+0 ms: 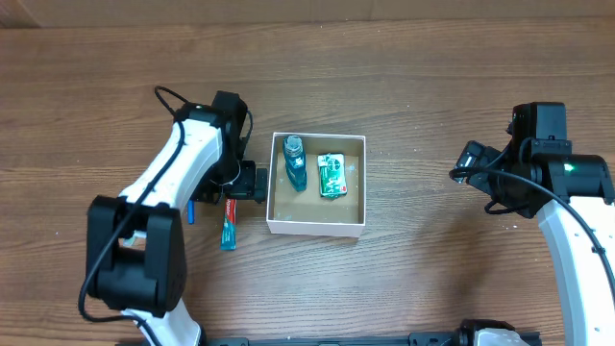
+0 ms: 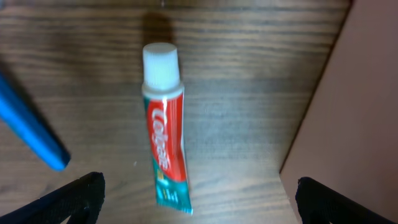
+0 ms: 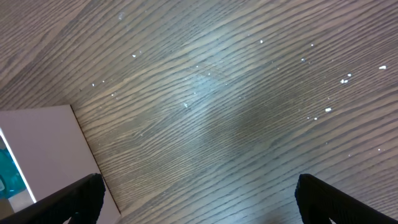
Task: Pack container
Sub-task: 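Grasp the Colgate toothpaste tube with the left gripper, then lower the toothpaste tube into the box and open left gripper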
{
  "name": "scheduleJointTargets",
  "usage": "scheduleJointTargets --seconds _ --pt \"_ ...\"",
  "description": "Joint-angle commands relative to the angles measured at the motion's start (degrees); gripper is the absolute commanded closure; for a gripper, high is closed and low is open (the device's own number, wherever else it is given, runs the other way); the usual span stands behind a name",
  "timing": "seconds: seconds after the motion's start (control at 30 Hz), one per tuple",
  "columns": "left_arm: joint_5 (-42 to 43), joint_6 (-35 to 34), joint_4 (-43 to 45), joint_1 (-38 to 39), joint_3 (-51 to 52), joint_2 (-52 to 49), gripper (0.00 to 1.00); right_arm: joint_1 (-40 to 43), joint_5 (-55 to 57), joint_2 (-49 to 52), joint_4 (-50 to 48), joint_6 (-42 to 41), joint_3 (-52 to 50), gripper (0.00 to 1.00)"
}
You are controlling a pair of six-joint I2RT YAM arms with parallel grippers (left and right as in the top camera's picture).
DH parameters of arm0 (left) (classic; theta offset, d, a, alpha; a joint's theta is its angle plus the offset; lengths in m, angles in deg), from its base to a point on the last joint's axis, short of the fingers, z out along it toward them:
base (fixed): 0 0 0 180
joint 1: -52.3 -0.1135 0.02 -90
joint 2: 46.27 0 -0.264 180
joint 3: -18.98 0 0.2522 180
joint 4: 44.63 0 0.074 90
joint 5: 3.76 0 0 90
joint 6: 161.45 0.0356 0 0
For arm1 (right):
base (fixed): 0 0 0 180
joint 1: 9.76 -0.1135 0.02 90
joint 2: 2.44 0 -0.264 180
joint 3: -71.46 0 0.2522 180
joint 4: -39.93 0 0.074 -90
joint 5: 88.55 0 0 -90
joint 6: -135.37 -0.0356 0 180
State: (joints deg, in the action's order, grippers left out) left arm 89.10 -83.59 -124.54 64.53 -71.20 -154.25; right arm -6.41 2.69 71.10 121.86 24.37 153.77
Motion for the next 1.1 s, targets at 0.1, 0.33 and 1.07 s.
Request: scheduleJointTargets --seconds 0.1,0.33,1.07 --pt "1.7 -1.4 2.1 -0.3 1.9 -4.6 0.0 0.2 -0.5 -0.7 -0.4 0.2 0.0 0.0" --pt "1.6 -1.4 3.5 -0.3 4.3 -7.9 0.16 0.2 -0.5 -0.7 -0.4 0.2 0.0 0.0" --pt "-3.3 -3.2 -0.6 -0.2 2.2 -2.3 0.96 0.2 -0.5 -0.7 -0.4 0.4 0.0 0.0"
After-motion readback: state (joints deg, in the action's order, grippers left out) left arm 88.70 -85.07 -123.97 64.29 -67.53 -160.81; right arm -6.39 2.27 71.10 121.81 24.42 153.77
